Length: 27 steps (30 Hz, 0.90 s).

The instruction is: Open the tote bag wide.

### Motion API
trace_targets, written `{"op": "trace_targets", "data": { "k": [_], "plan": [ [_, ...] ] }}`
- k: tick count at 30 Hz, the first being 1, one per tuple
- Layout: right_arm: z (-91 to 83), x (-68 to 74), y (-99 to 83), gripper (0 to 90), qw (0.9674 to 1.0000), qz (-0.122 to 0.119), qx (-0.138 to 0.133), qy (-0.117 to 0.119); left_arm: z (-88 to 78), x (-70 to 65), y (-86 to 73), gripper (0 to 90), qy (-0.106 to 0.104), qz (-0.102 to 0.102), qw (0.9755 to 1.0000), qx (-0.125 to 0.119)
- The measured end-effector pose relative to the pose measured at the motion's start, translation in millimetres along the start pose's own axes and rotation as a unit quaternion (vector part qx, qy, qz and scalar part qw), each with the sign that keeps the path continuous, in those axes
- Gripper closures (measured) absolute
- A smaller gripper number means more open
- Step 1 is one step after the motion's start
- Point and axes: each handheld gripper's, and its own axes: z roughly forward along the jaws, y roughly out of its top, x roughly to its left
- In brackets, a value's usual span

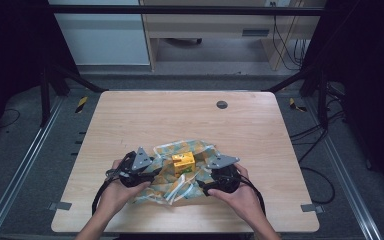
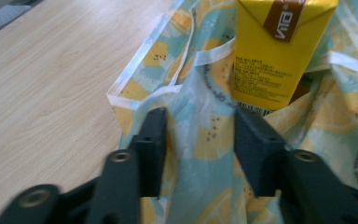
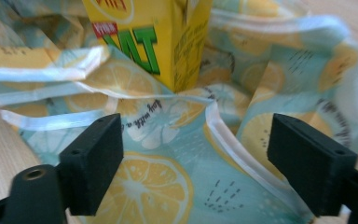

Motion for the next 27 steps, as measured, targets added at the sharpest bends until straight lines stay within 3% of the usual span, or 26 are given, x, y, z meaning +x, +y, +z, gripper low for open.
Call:
{"op": "trace_targets", "data": {
  "k": [6,9,12,17,23,27],
  "plan": [
    [4.7,4.9,-9.9,60.8,0.9992,-0.023,0.033,0.008,9.8,5.1,1.3,82.4,-0.008,-0.025,0.9996,0.008],
    [3.7,5.3,-15.6,78.3,0.9985,-0.034,0.038,0.018,12.2,7.7,-0.3,88.5,-0.006,-0.03,0.9995,0.009],
    [2.0,3.9,-20.6,89.3,0.998,-0.039,0.043,0.024,13.2,12.7,-1.7,89.3,0.01,-0.038,0.9992,0.007],
    [-1.9,-2.8,-30.0,90.0,0.9978,-0.034,0.05,0.026,15.9,25.1,-6.6,89.6,0.04,-0.059,0.9974,-0.003],
    [-7.3,-9.9,-38.1,90.0,0.998,-0.027,0.053,0.022,20.9,41.3,-14.8,89.8,0.065,-0.1,0.9928,-0.009],
    [-10.0,-16.2,-43.6,90.0,0.9985,-0.013,0.049,0.017,25.7,46.7,-16.4,89.8,0.071,-0.1,0.9925,0.001]
  ]
}}
